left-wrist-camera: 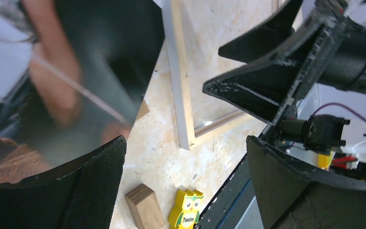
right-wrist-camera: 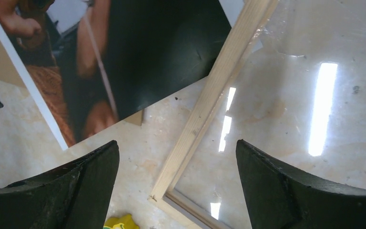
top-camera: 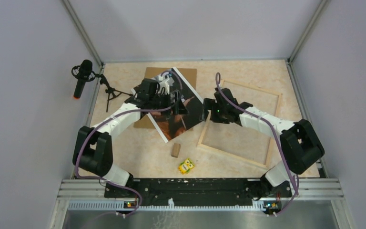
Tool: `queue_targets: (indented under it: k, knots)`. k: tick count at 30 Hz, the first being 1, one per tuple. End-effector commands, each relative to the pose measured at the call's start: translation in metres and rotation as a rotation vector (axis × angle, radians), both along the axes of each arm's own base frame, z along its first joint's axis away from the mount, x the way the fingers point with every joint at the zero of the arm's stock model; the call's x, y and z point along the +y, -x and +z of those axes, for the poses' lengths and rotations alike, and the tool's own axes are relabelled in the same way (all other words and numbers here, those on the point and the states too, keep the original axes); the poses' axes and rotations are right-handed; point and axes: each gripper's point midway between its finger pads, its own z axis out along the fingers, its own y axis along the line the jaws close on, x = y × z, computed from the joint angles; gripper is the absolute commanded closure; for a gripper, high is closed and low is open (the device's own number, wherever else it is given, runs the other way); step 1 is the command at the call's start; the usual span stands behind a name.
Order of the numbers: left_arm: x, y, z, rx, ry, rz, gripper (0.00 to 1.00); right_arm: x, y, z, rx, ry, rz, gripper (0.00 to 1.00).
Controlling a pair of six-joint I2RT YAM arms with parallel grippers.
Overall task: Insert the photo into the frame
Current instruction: Adjust the photo frame at the center of the board.
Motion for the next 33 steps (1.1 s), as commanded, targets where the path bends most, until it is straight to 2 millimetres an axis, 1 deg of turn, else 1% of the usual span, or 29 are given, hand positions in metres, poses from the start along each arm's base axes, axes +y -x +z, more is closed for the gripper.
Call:
queue_targets:
  k: [1, 4, 9, 14, 16, 18, 21, 25, 27, 30, 33]
  knots:
    - [0.020, -0.019, -0.003, 0.037, 0.018, 0.121, 0.02, 0.020, -0.001, 0.018, -0.032, -0.114, 0.037, 0.10]
    - [0.037, -0.031, -0.008, 0.072, 0.030, 0.195, 0.02, 0.035, 0.009, 0.011, -0.012, -0.152, 0.059, 0.11]
    - [0.054, -0.040, -0.017, 0.111, 0.037, 0.258, 0.02, 0.062, 0.023, -0.002, 0.015, -0.132, 0.122, 0.12]
    - [0.065, -0.046, -0.028, 0.148, 0.010, 0.308, 0.02, 0.094, 0.038, -0.027, 0.072, -0.093, 0.209, 0.16]
    - [0.066, -0.047, -0.034, 0.165, 0.002, 0.320, 0.02, 0.097, 0.043, -0.039, 0.095, -0.070, 0.220, 0.19]
    - [0.068, -0.047, -0.042, 0.199, -0.010, 0.336, 0.02, 0.090, 0.044, -0.047, 0.103, -0.039, 0.194, 0.20]
    - [0.071, -0.046, -0.057, 0.256, -0.034, 0.368, 0.02, 0.066, 0.039, -0.053, 0.078, 0.052, 0.121, 0.20]
    - [0.074, -0.043, -0.074, 0.339, -0.047, 0.409, 0.02, 0.030, 0.036, -0.062, 0.107, 0.148, 0.043, 0.20]
    - [0.076, -0.040, -0.082, 0.379, -0.047, 0.434, 0.02, 0.019, 0.034, -0.055, 0.081, 0.161, 0.014, 0.20]
    - [0.077, -0.036, -0.092, 0.429, -0.051, 0.458, 0.02, 0.011, 0.028, -0.041, 0.041, 0.144, -0.005, 0.19]
    - [0.078, -0.033, -0.098, 0.465, -0.053, 0.468, 0.02, 0.002, 0.019, -0.039, 0.054, 0.122, -0.028, 0.18]
